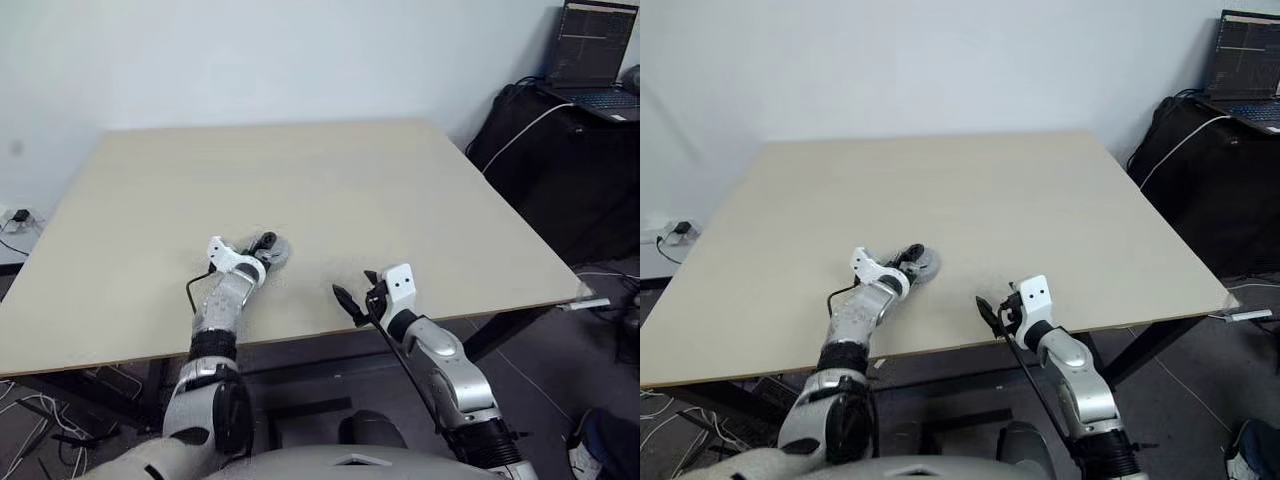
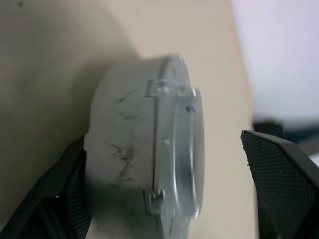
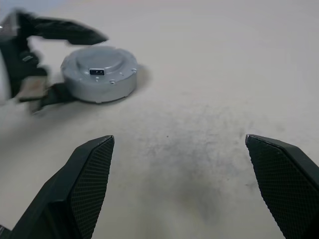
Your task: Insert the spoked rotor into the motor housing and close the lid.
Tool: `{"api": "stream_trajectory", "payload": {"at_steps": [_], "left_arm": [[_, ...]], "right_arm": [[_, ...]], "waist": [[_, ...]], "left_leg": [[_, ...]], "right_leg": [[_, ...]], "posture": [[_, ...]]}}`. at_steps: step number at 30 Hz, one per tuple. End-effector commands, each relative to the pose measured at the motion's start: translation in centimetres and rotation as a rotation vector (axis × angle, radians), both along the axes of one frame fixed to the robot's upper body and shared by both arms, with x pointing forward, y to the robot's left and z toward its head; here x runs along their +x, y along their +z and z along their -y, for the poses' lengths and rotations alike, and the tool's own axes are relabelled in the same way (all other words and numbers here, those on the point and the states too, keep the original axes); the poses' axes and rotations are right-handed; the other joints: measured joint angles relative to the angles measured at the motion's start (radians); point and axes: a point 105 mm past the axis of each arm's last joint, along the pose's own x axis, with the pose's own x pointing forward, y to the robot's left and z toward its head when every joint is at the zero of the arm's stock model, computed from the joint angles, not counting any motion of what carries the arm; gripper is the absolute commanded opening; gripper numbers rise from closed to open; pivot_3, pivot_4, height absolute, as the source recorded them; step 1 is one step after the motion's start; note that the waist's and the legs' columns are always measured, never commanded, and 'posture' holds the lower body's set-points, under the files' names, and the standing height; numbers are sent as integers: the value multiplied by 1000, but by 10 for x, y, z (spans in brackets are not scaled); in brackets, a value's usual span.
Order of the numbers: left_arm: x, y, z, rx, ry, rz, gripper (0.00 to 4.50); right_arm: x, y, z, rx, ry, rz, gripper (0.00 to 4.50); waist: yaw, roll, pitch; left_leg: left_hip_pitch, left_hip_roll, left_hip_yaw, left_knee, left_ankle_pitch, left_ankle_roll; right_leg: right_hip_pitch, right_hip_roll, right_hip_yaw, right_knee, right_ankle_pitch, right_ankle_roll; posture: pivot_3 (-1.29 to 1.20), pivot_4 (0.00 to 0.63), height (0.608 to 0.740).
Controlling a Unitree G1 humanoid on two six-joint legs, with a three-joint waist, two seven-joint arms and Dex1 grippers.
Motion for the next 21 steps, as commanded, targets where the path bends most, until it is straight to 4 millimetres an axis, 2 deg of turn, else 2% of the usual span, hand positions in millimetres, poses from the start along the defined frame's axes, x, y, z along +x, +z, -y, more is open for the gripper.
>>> {"api": "stream_trajectory", "payload": {"at_steps": [1, 4, 9, 13, 21], "left_arm": [[-36, -19, -4, 148, -100, -93, 4482], [-57, -14, -14, 279, -131, -51, 4482], [-79, 3, -30, 530, -143, 86, 4482], [-89, 21, -42, 730, -68, 217, 4482], [-102, 43, -48, 1058, 86, 378, 4482]], "right_arm": [[8, 9, 5, 15, -39, 38, 4500], [10, 7, 7, 35, -90, 28, 4500], [10, 5, 11, 72, -160, 16, 4500], [8, 6, 16, 99, -230, 35, 4500], [4, 12, 40, -4, -395, 185, 4500]], "waist": [[-1, 1, -3], [-3, 3, -6], [-3, 5, -6], [5, 7, -5], [27, 11, -3]], "left_leg": [[1, 0, 0, 0, 0, 0], [3, 1, 2, 0, 0, -1], [5, 2, 3, -2, -1, -1], [6, 8, 5, -5, -1, -2], [-1, 7, 7, -6, -1, -2]], "right_leg": [[0, 0, 0, 0, 0, 0], [0, 0, 1, 1, -1, -1], [0, 0, 3, 3, 0, -1], [-3, -1, 3, 3, 0, -2], [-9, -3, 3, 0, 0, -2]], "posture": [[0, 0, 740], [0, 0, 740], [0, 0, 740], [0, 0, 740], [0, 0, 740]]}}
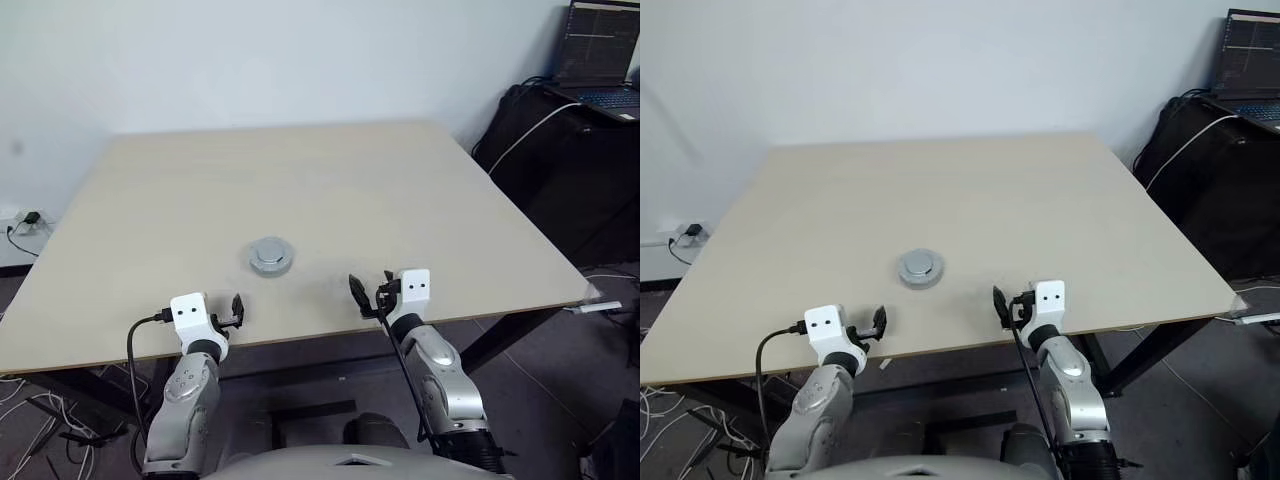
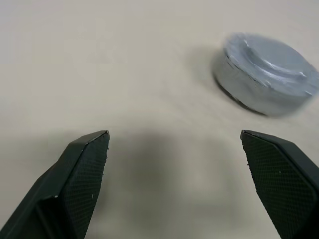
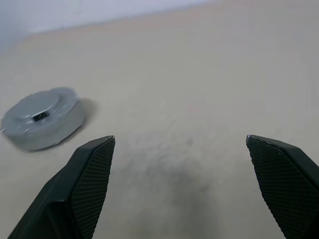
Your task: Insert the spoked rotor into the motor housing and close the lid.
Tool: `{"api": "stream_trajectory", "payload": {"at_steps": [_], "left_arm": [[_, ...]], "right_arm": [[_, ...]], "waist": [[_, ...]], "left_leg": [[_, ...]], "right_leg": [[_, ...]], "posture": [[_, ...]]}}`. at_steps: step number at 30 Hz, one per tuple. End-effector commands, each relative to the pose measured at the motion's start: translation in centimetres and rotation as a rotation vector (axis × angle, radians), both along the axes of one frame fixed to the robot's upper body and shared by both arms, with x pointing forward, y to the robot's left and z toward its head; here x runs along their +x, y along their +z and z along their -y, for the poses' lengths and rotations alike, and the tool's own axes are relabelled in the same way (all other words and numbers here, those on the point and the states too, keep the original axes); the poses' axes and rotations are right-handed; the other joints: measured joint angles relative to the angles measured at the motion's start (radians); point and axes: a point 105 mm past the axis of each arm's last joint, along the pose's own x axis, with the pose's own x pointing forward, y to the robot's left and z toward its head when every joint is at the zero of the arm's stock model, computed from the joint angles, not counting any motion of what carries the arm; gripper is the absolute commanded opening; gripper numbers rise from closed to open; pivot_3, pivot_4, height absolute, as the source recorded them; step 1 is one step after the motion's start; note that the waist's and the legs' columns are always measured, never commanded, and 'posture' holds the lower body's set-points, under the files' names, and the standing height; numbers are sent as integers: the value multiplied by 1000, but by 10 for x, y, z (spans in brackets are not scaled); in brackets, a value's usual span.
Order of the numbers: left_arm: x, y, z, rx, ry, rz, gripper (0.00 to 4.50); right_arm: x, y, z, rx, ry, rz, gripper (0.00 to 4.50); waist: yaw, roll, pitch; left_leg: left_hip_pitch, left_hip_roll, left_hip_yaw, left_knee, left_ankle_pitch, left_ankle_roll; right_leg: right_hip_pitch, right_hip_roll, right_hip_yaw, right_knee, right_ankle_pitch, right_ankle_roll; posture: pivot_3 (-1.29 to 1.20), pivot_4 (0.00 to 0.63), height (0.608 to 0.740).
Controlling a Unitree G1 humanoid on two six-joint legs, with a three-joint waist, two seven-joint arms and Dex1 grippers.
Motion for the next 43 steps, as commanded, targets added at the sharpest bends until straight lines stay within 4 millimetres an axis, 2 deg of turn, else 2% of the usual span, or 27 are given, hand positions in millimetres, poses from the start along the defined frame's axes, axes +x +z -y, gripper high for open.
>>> {"api": "stream_trajectory", "payload": {"at_steps": [1, 7, 14, 29, 43], "left_arm": [[5, 28, 5, 115, 6, 168, 4482], [4, 29, 10, 183, 9, 230, 4482], [3, 35, 15, 180, -42, 305, 4482], [4, 37, 15, 136, -81, 326, 4482], [6, 36, 24, 126, -132, 332, 4482]], "right_arm": [[2, 12, 12, -34, -79, 91, 4500], [-5, 8, 15, -15, -132, 91, 4500], [-7, 6, 17, -8, -140, 94, 4500], [-6, 0, 15, -11, -124, 83, 4500], [-4, -4, 19, -15, -114, 91, 4500]], "waist": [[0, 0, 0], [-1, 0, 0], [-2, 0, 1], [-2, 1, 1], [-2, 1, 1]], "left_leg": [[0, 0, 1, -1, 0, 0], [-1, 0, 2, -4, 0, 0], [-1, 0, 3, -4, 0, 0], [-1, 0, 3, -4, 0, 0], [-1, 0, 3, -3, 0, 0]], "right_leg": [[-1, 0, 0, 0, 0, 0], [-3, 0, 0, -1, 0, 0], [-4, 0, 1, -1, 0, 0], [-4, 0, 1, -1, 0, 0], [-4, 0, 1, -1, 0, 0]], "posture": [[0, 0, 740], [0, 0, 740], [0, 0, 740], [0, 0, 740], [0, 0, 740]]}}
